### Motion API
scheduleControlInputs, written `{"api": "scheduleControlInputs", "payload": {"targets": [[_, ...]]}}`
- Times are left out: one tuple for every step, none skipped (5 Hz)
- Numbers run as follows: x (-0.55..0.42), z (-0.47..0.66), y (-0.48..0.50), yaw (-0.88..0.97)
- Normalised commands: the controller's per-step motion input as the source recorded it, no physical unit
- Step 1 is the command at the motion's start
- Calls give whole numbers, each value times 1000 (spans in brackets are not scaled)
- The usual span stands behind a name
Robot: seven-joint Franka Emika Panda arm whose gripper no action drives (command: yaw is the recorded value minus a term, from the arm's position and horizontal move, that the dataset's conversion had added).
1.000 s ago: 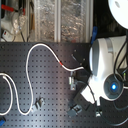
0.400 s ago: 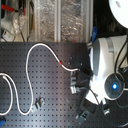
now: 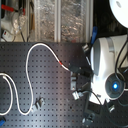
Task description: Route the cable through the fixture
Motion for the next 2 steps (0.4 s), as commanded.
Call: {"api": "scheduleControlInputs", "payload": {"targets": [[0,63,2,-1000],[0,31,1,-1000]]}}
